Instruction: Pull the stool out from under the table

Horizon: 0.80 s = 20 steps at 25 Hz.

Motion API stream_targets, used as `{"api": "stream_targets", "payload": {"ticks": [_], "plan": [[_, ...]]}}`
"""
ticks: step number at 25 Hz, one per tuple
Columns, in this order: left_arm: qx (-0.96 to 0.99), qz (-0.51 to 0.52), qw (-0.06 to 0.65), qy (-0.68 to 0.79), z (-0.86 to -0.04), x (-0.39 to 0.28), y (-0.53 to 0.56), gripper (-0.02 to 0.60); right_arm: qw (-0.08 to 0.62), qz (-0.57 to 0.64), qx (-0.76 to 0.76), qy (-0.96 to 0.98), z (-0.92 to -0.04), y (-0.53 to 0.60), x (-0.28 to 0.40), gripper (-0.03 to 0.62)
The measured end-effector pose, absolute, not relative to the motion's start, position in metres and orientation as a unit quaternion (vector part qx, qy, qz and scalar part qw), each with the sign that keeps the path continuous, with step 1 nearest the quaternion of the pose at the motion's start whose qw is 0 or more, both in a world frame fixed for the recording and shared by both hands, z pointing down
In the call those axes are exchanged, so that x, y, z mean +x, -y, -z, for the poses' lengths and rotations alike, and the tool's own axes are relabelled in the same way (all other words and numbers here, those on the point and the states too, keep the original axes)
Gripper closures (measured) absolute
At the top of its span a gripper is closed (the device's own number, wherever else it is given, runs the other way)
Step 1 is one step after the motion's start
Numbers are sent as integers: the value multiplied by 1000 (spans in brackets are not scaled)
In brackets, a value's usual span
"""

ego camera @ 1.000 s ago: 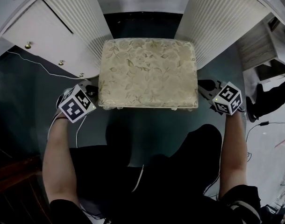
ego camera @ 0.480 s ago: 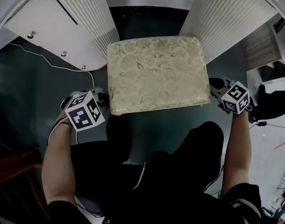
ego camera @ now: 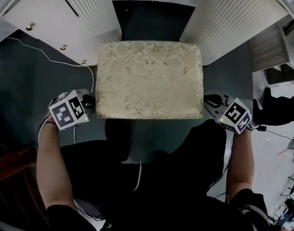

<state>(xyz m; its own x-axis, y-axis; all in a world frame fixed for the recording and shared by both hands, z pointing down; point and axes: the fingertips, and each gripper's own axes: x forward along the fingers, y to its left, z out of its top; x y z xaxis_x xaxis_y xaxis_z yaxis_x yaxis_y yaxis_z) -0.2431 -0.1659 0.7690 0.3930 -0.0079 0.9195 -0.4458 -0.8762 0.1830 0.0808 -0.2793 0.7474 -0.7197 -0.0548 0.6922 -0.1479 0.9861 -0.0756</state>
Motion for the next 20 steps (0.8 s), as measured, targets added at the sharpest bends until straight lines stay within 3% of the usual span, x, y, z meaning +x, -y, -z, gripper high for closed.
{"api": "stream_targets", "payload": {"ticks": [9,14,20], "plan": [[799,-542,234,117,-765,-248,169,574,374,-84,2,923,-745,269,81,592],[824,-486,205,206,-732,-260,213,572,354,-83,108,925,-731,331,100,589],[839,-433,169,282,-710,-273,263,571,240,-92,259,931,-669,400,89,589]]}}
